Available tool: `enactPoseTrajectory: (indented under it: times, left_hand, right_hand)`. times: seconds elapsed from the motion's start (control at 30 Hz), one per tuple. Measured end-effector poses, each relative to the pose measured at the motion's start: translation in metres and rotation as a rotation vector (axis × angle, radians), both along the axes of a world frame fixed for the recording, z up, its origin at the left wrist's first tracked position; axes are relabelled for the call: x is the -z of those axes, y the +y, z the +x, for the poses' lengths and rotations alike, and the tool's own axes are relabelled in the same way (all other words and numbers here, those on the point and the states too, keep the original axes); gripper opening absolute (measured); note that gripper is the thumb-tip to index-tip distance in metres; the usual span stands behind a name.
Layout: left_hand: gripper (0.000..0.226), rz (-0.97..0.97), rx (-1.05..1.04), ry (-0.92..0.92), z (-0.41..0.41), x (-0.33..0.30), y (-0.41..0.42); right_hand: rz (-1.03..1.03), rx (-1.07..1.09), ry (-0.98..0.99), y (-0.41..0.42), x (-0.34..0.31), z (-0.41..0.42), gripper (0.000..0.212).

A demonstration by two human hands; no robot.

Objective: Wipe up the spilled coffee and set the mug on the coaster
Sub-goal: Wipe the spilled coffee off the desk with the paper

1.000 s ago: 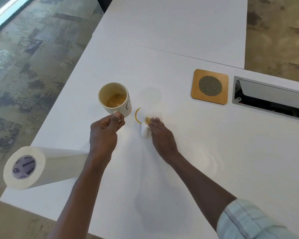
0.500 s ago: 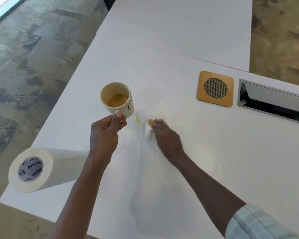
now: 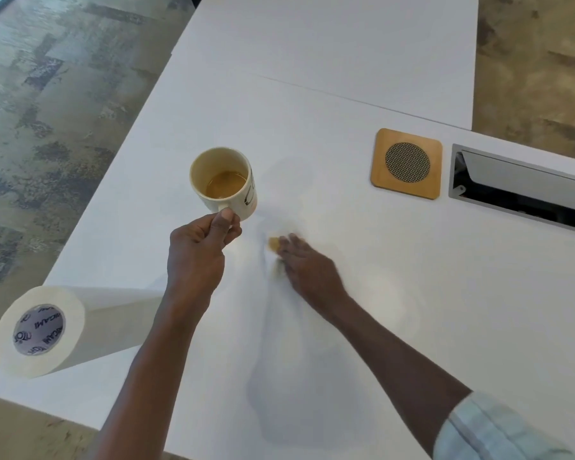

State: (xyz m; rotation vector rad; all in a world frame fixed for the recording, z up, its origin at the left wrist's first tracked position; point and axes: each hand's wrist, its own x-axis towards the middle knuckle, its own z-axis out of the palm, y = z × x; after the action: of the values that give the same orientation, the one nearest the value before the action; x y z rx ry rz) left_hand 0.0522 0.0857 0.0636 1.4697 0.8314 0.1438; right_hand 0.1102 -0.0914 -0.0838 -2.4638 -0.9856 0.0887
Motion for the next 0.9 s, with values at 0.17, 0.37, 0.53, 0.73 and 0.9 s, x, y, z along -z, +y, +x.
enactPoseTrajectory:
  times: [0.17,0.37,0.53,0.73,0.9]
  left_hand:
    - [0.025,0.016,0.009,-0.007,0.000,0.001,0.000]
    - [0.025,0.023,-0.006,-0.016,0.006,0.000,-0.004]
    - [0.024,0.002,-0.007,-0.015,0.012,-0.002,-0.004]
    - [0.024,0.019,0.008,-0.011,0.014,-0.002,-0.006]
    - [0.023,0.024,0.013,-0.007,0.018,-0.002,-0.009]
  right_hand:
    - [-0.049,0.139,0.052,0.030,-0.008,0.055,0.030]
    - [-0.067,-0.187,0.125,0.054,-0.003,-0.002,0.037]
    - [0.029,-0.106,-0.005,-0.028,0.003,-0.025,0.030]
    - [-0.002,0.147,0.040,-0.003,-0.009,0.029,0.033]
    - [0.008,-0.058,0.128,0.051,-0.009,-0.007,0.035]
